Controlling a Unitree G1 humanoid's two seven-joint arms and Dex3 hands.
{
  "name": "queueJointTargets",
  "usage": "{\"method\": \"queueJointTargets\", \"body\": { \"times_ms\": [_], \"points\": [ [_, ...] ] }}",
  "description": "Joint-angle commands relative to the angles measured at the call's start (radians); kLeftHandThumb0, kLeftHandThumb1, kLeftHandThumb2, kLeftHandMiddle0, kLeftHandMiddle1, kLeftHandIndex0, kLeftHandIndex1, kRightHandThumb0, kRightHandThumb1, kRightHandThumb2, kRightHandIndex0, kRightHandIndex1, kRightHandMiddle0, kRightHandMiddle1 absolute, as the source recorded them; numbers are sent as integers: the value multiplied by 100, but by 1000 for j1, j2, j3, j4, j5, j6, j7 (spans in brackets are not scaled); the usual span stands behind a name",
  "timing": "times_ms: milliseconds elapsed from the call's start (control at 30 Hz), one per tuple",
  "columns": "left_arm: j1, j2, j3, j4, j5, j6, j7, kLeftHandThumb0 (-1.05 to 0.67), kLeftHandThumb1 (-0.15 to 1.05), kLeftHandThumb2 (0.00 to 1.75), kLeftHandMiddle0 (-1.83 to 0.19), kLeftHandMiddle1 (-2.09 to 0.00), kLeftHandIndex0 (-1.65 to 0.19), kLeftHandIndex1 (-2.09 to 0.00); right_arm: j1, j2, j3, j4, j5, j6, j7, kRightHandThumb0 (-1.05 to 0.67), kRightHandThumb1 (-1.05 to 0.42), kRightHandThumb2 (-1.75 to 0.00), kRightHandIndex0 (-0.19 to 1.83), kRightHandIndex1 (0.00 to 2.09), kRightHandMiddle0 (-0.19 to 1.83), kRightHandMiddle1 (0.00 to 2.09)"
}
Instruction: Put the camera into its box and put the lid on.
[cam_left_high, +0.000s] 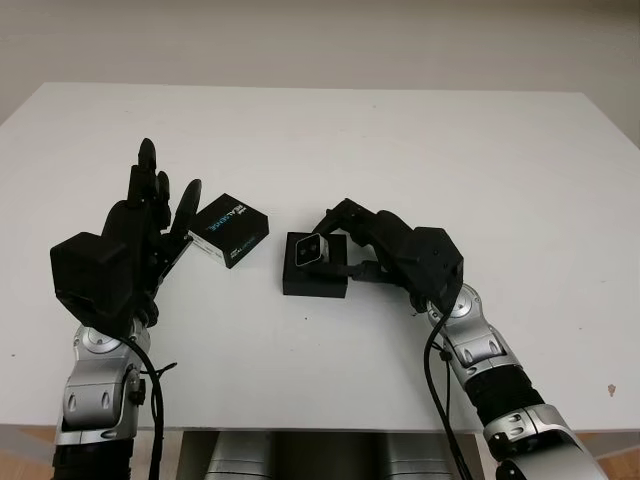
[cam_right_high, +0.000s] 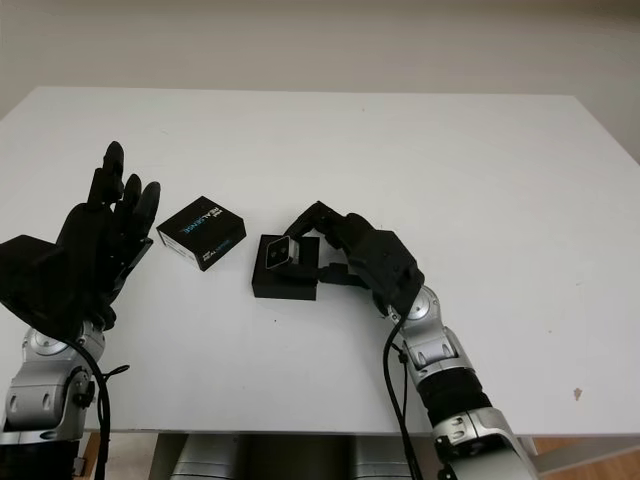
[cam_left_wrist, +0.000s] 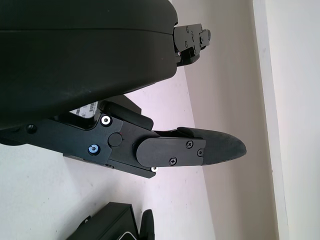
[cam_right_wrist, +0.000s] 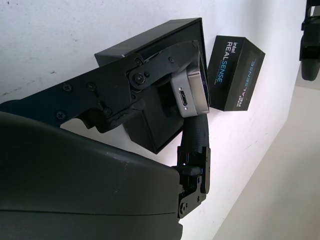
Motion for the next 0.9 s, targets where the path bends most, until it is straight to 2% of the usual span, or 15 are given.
{"method": "queueJointTargets", "body": {
  "times_ms": [0, 333, 533, 633, 667, 733, 800, 867],
  "points": [
    [7, 3, 2, -18, 0, 3, 2, -72, 105, 38, 11, -5, 15, -5, 12, -3, 11, -4, 0, -15, 9, -47, -93, -5, 18, 6, 37, 169],
    [8, 8, -2, -15, 12, -5, 2, -73, 105, 39, 10, -5, 14, -5, 11, 14, 33, 7, -19, -25, -10, -45, -93, -5, 19, 6, 36, 171],
    [9, 3, 3, -19, 9, -4, 3, -73, 105, 39, 11, -5, 15, -5, 12, 3, 91, 1, -131, -72, -95, -43, -94, -6, 21, 7, 32, 166],
    [8, 3, 3, -21, 9, 1, 4, -73, 105, 38, 10, -5, 14, -5, 10, -21, 125, -21, -200, -80, -114, -44, -95, -6, 19, 5, 21, 147],
    [7, 5, 3, -21, 9, 2, 4, -72, 105, 39, 10, -5, 15, -5, 10, -30, 136, -30, -222, -82, -118, -48, -95, -5, 14, 4, 13, 125],
    [6, 5, 3, -20, 10, 3, 3, -72, 105, 39, 10, -5, 15, -5, 12, -44, 152, -51, -257, -91, -130, -51, -96, -5, 10, 3, 10, 106],
    [4, 5, 3, -20, 8, 6, 2, -71, 105, 39, 11, -5, 15, -5, 17, -53, 163, -69, -285, -106, -148, -54, -96, -6, 8, 3, 10, 91],
    [3, 6, 2, -17, 8, 4, 1, -71, 105, 39, 11, -5, 15, -5, 22, -62, 173, -82, -305, -125, -167, -54, -97, -6, 7, 3, 11, 86]
  ]
}}
